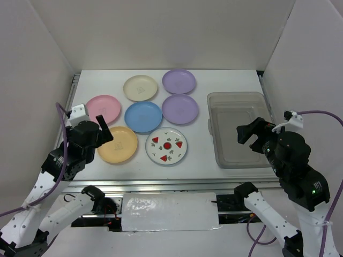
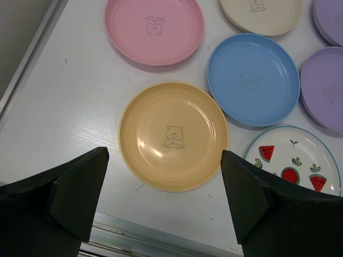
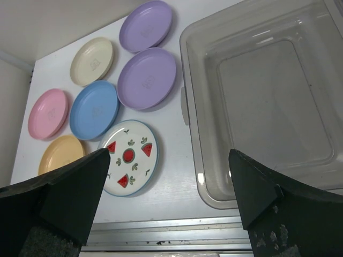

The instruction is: Place the plates into the plastic bin on the countertop

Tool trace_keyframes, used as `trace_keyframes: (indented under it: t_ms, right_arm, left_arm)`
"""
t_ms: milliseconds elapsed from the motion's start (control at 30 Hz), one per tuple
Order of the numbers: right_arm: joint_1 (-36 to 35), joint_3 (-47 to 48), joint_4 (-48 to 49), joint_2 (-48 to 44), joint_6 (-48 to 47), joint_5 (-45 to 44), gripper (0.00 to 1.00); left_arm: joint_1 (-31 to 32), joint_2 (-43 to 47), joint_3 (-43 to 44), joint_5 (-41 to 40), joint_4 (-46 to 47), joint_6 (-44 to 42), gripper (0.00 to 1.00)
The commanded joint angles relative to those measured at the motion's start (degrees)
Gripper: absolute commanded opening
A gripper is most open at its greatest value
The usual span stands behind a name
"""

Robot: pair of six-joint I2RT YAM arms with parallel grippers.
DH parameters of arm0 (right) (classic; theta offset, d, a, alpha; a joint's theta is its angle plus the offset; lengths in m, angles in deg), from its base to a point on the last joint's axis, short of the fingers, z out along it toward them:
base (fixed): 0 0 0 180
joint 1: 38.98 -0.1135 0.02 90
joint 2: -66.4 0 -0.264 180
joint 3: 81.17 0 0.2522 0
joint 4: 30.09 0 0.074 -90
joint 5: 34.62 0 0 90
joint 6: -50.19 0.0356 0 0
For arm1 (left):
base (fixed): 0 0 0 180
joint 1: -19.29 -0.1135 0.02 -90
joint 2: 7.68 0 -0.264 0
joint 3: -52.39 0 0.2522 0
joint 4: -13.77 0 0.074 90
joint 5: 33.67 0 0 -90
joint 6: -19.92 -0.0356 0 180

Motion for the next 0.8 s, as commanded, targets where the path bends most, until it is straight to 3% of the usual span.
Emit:
trace_keyframes:
  t_ms: [0, 267, 500, 633, 767]
  right_arm:
    - [0.4, 2.1, -0.6, 1.2, -0.3, 0.2, 1.0]
    - [0.5, 3.7, 0.5, 0.2, -1.2, 4.2, 1.0]
    - [-0.7, 1.3, 6.5, 7.5, 0.1, 17.1, 1.0]
    - [-8.8, -4.5, 12.5, 14.1, 4.0, 18.3, 1.0]
    - [-18.4, -7.2, 16.7, 26.0, 8.4, 8.5, 1.0]
  left_arm:
    - [-0.3, 1.4, 1.1, -1.8, 0.7, 0.6, 0.99]
    - [-0.3, 1.5, 1.2, -1.8, 0.6, 0.8, 0.99]
    - [-0.3, 1.2, 1.1, -1.2, 0.7, 0.6, 0.99]
    - [-0.2, 0.1, 1.7, -2.9, -0.9, 2.2, 0.99]
    - [-0.2, -1.5, 2.3, -4.4, -2.8, 3.3, 0.99]
